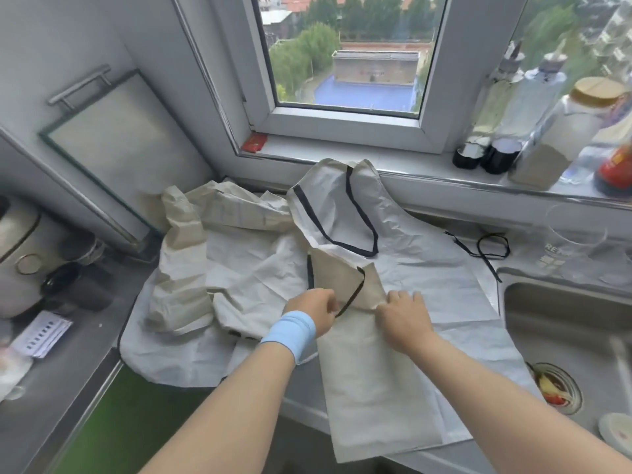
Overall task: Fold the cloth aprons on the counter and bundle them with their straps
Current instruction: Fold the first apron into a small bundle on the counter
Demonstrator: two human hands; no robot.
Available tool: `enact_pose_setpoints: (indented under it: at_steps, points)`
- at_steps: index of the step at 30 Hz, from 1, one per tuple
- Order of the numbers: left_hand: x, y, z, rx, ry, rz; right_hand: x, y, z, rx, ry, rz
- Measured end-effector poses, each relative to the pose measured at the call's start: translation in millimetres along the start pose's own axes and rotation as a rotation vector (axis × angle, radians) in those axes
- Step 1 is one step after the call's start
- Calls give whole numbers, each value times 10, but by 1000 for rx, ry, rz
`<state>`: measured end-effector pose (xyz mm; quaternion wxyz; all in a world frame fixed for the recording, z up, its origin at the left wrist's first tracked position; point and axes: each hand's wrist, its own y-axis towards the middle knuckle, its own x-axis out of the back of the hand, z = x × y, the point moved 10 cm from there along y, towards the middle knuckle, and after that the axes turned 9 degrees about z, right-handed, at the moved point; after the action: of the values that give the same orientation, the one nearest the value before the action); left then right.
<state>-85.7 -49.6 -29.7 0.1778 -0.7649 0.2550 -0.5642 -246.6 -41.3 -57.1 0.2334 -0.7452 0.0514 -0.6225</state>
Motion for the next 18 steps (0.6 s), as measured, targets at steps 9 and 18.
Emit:
enact_pose_setpoints:
  at_steps: [9, 18]
  points:
    - [-15, 364, 343, 37, -105, 167, 324, 371, 693, 328, -168, 130]
    - [-97, 624, -55, -140, -226, 431, 647, 582, 108, -34, 704, -113]
